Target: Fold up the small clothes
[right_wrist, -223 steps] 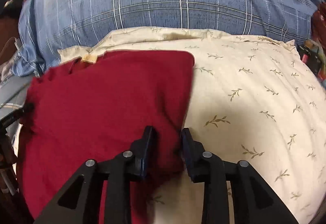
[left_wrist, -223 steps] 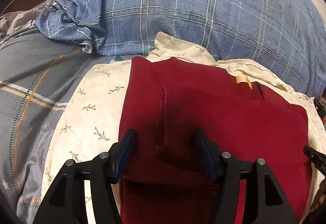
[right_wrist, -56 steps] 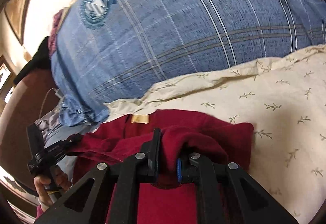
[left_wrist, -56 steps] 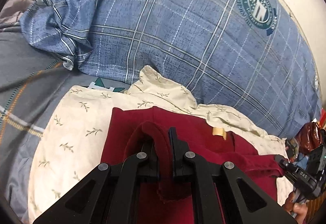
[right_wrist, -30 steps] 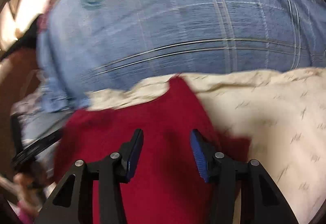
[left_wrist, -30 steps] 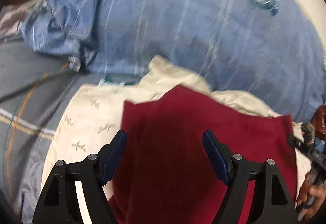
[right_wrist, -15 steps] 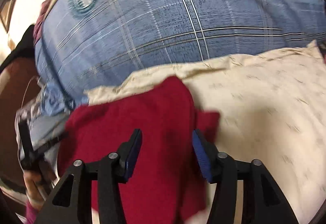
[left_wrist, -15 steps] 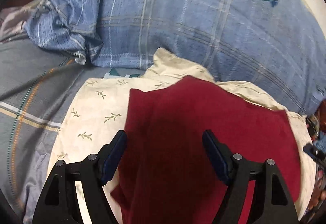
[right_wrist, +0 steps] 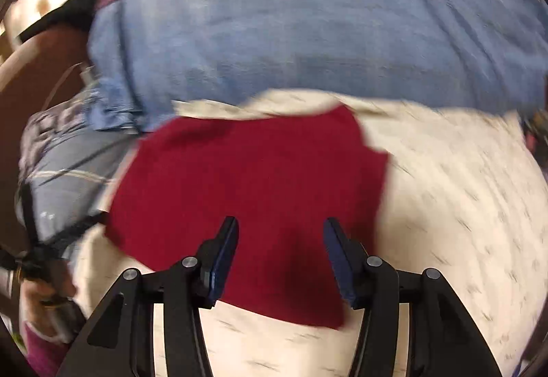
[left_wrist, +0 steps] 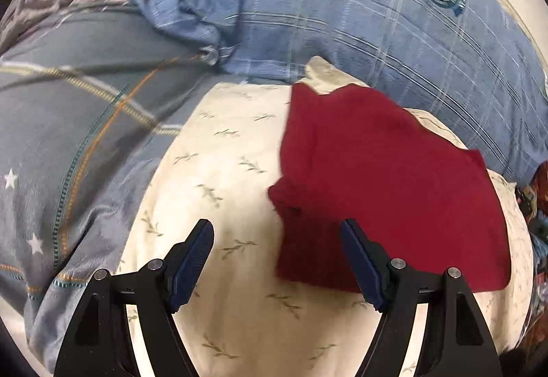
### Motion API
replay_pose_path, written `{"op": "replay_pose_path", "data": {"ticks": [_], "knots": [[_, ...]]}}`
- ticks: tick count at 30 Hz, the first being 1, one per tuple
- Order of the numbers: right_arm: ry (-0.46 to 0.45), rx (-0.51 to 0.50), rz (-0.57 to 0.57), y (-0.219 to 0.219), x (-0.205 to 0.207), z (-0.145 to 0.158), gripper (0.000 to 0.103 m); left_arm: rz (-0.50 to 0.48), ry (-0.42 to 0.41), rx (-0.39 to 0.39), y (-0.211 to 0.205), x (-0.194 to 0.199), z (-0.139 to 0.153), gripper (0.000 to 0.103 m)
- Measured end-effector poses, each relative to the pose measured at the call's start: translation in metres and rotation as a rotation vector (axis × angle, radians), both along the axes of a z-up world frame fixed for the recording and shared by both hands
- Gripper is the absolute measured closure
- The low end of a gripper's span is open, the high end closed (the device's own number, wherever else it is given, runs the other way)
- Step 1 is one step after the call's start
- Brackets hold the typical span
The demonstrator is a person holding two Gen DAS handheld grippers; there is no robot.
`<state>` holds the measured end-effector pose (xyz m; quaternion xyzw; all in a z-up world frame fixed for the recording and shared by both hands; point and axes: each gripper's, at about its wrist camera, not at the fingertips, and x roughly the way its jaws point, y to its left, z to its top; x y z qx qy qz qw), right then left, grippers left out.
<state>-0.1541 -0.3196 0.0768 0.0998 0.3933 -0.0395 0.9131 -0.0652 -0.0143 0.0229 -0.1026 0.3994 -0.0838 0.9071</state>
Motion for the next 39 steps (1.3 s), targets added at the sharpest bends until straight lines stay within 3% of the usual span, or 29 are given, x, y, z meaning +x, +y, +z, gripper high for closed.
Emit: {"op": "replay_pose_path", "data": {"ticks": [3, 7, 9, 13, 17, 20, 24, 27, 29, 33, 35, 36, 39], "knots": [[-0.008, 0.067, 0.068, 0.034, 0.039, 0.000, 0.049, -0.026, 0.034, -0.070, 0.008, 0.006, -0.009, 0.027], [0.074, 0.120, 0.110, 0.080, 0.109, -0.026, 0.050, -0.054, 0.049, -0.022, 0.009, 0.013, -0.016, 0.027], [0.095, 0.090, 0.146, 0.104, 0.140, -0.038, 0.050, -0.066, 0.033, -0.009, 0.010, 0.012, -0.017, 0.025], [0.113, -0.102, 0.201, 0.150, 0.198, -0.059, 0.052, -0.064, 0.056, -0.039, 0.013, 0.021, -0.022, 0.025], [0.167, -0.111, 0.180, 0.154, 0.240, -0.090, 0.048, -0.058, 0.049, -0.034, 0.007, 0.030, -0.024, 0.023], [0.149, -0.081, 0.161, 0.148, 0.249, -0.097, 0.048, -0.053, 0.067, -0.058, 0.008, 0.040, -0.029, 0.021], [0.103, -0.016, 0.178, 0.142, 0.235, -0.072, 0.048, -0.049, 0.066, -0.078, 0.012, 0.045, -0.028, 0.021], [0.061, 0.020, 0.254, 0.151, 0.228, -0.050, 0.047, -0.043, 0.057, -0.079, 0.014, 0.043, -0.027, 0.021], [0.094, 0.027, 0.362, 0.169, 0.234, -0.048, 0.046, -0.043, 0.059, -0.083, 0.014, 0.044, -0.027, 0.021], [0.172, -0.164, 0.450, 0.206, 0.256, -0.070, 0.046, -0.044, 0.061, -0.083, 0.014, 0.043, -0.028, 0.021], [0.201, -0.195, 0.456, 0.209, 0.261, -0.080, 0.066, -0.044, 0.066, -0.093, 0.016, 0.044, -0.029, 0.021], [0.215, -0.200, 0.468, 0.209, 0.261, -0.083, 0.095, -0.045, 0.069, -0.100, 0.017, 0.044, -0.029, 0.021], [0.178, -0.274, 0.493, 0.213, 0.253, -0.082, 0.095, -0.043, 0.072, -0.110, 0.018, 0.046, -0.029, 0.021]]}}
